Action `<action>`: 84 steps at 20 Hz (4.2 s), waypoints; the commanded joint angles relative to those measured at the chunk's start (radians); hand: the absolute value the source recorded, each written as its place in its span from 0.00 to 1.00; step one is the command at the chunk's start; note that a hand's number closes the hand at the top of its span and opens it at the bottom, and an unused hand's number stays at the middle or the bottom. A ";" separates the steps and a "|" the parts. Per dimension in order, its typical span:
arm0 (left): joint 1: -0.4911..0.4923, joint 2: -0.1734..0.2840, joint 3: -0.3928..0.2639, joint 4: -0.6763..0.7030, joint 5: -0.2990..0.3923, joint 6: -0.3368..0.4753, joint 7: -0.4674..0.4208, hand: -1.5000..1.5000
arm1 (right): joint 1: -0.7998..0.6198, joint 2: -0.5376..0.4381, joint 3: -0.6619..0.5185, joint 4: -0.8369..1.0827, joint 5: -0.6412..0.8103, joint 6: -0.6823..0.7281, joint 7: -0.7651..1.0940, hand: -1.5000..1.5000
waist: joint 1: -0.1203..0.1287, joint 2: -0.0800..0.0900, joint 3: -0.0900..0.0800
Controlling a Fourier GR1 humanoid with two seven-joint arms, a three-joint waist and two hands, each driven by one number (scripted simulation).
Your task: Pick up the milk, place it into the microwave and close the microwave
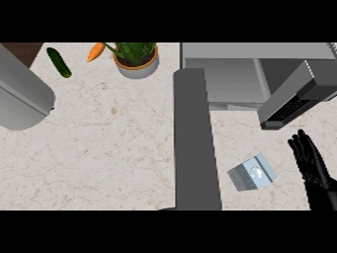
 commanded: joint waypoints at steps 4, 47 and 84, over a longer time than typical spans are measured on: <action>0.056 0.014 0.083 -0.029 0.121 -0.049 0.024 0.00 | -0.052 -0.039 -0.084 0.324 0.040 0.002 -0.203 0.00 | 0.002 0.001 0.000; 0.061 -0.031 0.213 -0.041 0.285 -0.168 0.153 0.00 | -0.697 -0.076 -0.274 1.611 0.069 -0.052 -0.933 1.00 | 0.016 0.008 0.003; -0.117 -0.023 0.211 0.093 0.218 -0.229 0.184 0.00 | -1.245 -0.230 -0.309 1.757 0.110 -0.230 -0.559 1.00 | 0.073 0.044 0.004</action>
